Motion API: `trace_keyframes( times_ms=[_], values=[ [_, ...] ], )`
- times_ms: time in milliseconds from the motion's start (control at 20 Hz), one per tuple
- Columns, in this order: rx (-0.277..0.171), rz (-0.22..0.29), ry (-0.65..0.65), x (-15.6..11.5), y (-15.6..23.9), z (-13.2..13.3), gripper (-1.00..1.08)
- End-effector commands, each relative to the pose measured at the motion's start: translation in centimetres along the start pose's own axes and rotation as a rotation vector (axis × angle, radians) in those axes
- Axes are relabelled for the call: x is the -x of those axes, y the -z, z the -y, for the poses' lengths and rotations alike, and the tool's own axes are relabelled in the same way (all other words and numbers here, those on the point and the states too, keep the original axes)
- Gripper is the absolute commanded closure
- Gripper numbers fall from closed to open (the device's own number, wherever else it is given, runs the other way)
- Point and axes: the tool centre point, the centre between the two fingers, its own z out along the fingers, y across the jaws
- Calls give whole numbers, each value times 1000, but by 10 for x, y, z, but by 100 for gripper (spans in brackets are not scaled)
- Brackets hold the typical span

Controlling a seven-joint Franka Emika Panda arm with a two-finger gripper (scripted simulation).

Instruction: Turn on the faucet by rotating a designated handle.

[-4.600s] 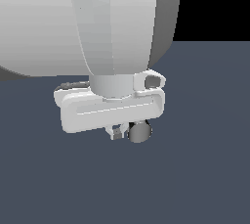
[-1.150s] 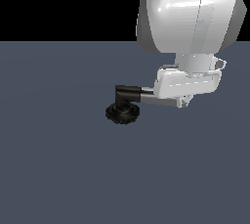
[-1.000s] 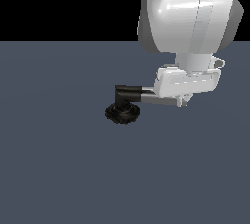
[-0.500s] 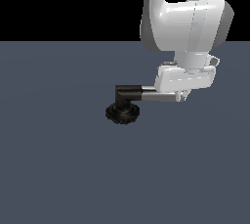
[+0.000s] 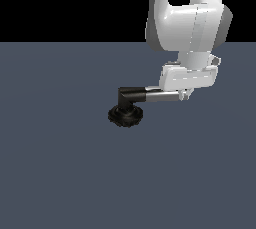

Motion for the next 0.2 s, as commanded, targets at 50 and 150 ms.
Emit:
trace_keyframes(
  times_ms=[50,150],
  values=[
    [2,1,-2,-7,-3,-9,108],
    [2,1,-3,-9,-3,-11,108]
  ],
)
